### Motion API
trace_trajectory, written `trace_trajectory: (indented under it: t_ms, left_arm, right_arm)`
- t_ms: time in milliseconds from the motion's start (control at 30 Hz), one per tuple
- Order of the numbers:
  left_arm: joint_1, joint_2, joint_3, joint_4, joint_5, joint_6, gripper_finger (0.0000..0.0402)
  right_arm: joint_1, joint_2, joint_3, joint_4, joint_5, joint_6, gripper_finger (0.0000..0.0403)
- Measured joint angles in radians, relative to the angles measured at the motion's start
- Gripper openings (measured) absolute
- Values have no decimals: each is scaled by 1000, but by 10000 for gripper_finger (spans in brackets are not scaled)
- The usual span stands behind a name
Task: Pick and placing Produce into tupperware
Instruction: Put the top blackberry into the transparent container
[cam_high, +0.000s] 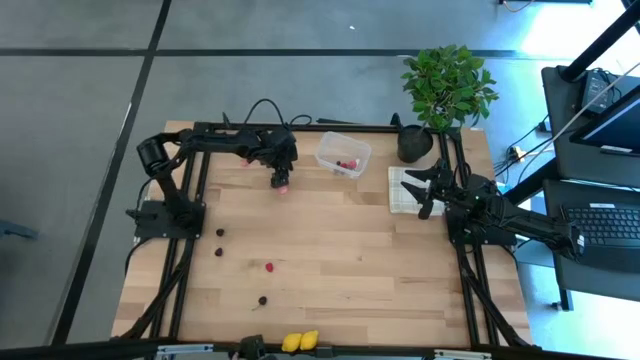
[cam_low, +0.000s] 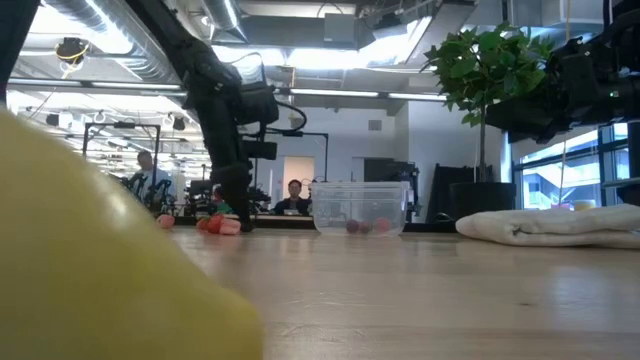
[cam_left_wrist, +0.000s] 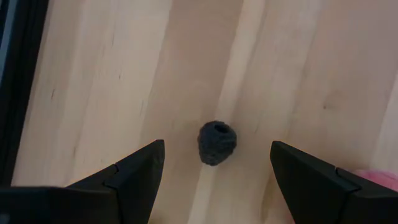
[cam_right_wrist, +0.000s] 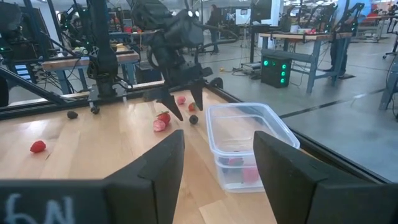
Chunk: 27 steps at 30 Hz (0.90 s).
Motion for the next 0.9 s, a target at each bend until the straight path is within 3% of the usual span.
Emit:
trace_trajectory:
  t_ms: [900]
  left_arm:
    - [9, 1, 0, 17, 34, -37, 286]
  right_arm:
    - [0, 0, 0, 0, 0, 1, 195]
